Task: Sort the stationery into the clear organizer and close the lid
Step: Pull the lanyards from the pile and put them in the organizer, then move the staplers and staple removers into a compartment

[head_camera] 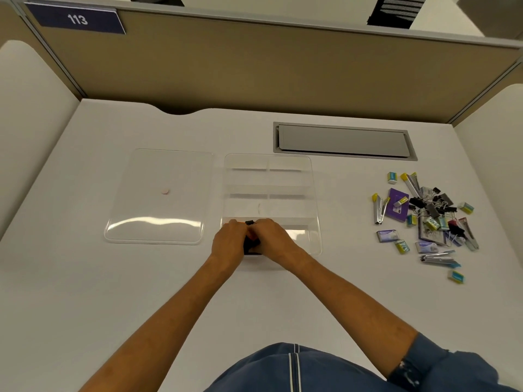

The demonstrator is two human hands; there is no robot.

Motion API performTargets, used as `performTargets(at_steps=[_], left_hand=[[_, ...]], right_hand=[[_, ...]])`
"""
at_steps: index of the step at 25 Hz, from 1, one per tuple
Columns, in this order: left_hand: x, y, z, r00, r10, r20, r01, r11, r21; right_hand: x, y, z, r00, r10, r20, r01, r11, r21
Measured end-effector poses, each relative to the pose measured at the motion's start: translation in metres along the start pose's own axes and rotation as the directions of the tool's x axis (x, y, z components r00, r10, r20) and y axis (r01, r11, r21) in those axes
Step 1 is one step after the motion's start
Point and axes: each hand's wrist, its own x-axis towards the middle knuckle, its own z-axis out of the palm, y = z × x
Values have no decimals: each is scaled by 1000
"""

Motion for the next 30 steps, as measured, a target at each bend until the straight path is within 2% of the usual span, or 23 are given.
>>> performTargets(at_steps=[3, 5, 10, 15, 23, 30], left_hand=[[2, -7, -12, 992, 2, -127, -4, 1000, -20], [2, -9, -13, 973, 21, -229, -53, 989, -136], [0, 14, -2, 968, 40, -247, -116, 946, -301], [6, 68, 16, 938, 138, -318, -237, 924, -298], [23, 182, 45, 912, 293, -288, -371, 888, -271], [68, 278, 77, 940, 288, -184, -338, 866, -369]], right_hand=[[-7, 12, -19, 997, -3, -74, 6, 999, 40], [-17, 24, -25, 988, 3, -151, 6, 998, 61], [-44, 60, -31, 944, 17, -329, 8, 997, 75], [-76, 110, -43, 915, 153, -373, -87, 978, 187], [-137, 207, -64, 867, 298, -399, -196, 941, 277], [-190, 292, -78, 827, 420, -374, -277, 883, 379]])
